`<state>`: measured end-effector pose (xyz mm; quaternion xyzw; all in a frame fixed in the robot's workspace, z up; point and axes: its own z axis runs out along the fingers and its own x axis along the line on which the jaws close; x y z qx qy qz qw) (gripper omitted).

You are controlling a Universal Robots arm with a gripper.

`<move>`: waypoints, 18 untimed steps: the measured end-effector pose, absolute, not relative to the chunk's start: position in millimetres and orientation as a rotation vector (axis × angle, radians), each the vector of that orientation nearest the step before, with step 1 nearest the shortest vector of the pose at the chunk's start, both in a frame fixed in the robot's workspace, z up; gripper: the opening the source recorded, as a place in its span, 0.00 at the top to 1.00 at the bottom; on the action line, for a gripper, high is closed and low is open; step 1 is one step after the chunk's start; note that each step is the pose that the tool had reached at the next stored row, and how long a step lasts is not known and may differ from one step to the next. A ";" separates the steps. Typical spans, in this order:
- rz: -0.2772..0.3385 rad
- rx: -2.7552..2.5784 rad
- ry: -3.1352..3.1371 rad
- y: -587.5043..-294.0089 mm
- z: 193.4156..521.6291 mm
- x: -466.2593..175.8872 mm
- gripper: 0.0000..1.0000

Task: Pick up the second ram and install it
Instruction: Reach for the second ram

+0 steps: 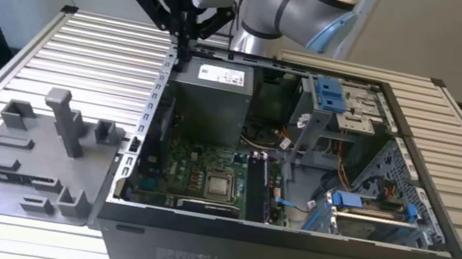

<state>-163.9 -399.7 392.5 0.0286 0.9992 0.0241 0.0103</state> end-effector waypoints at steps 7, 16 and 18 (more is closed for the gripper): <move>0.075 0.072 3.119 -403.8 392.1 -177.6 0.89; 0.076 0.051 3.119 -412.0 391.6 -193.8 0.89; 0.076 0.046 3.120 -414.7 391.4 -196.8 0.89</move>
